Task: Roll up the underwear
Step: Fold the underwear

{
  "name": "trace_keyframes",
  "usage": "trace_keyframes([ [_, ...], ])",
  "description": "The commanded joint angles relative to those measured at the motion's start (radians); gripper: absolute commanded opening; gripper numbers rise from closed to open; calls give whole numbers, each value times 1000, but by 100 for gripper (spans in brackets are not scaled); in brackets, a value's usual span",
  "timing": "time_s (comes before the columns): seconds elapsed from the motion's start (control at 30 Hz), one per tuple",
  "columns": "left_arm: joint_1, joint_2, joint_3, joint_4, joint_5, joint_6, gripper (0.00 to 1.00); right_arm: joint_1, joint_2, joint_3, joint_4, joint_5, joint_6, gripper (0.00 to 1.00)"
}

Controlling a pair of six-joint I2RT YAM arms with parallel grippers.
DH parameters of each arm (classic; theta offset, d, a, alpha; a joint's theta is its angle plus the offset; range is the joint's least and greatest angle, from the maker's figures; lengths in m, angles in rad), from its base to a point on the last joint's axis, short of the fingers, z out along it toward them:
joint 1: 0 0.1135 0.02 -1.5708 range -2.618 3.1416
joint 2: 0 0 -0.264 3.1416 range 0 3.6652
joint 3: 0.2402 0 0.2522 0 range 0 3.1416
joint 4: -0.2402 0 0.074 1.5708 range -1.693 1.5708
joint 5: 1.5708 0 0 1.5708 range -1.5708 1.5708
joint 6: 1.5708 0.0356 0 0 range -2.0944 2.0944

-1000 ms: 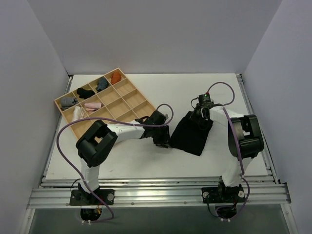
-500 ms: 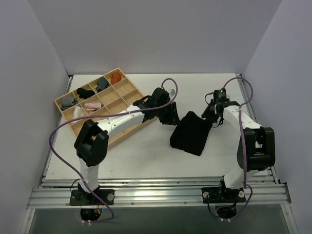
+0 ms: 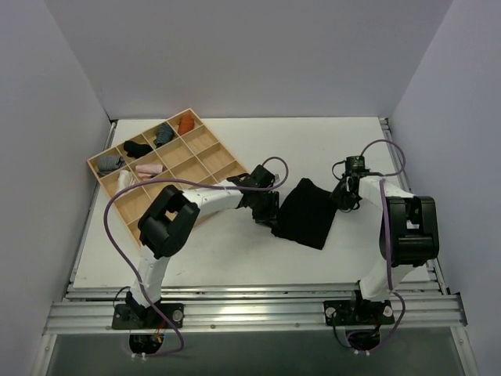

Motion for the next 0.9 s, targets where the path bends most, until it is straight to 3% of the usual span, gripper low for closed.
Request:
trace_keyframes([
  [0.0,8,-17,-18,-26,-59,57,40,5,7,-45,-34,45,-28,20],
  [0.3,20,-122,21,-95,-78,98,41,-21,-68,8,-95,11,-28,22],
  [0.47,19,-163,75,-110,-72,91,45,-21,-126,34,-131,12,1,29],
  [0.53,16,-165,93,-121,-60,86,45,-21,-129,39,-141,15,11,34],
  [0.87,-38,-60,204,-88,25,68,45,-39,-39,88,-137,26,-14,35],
])
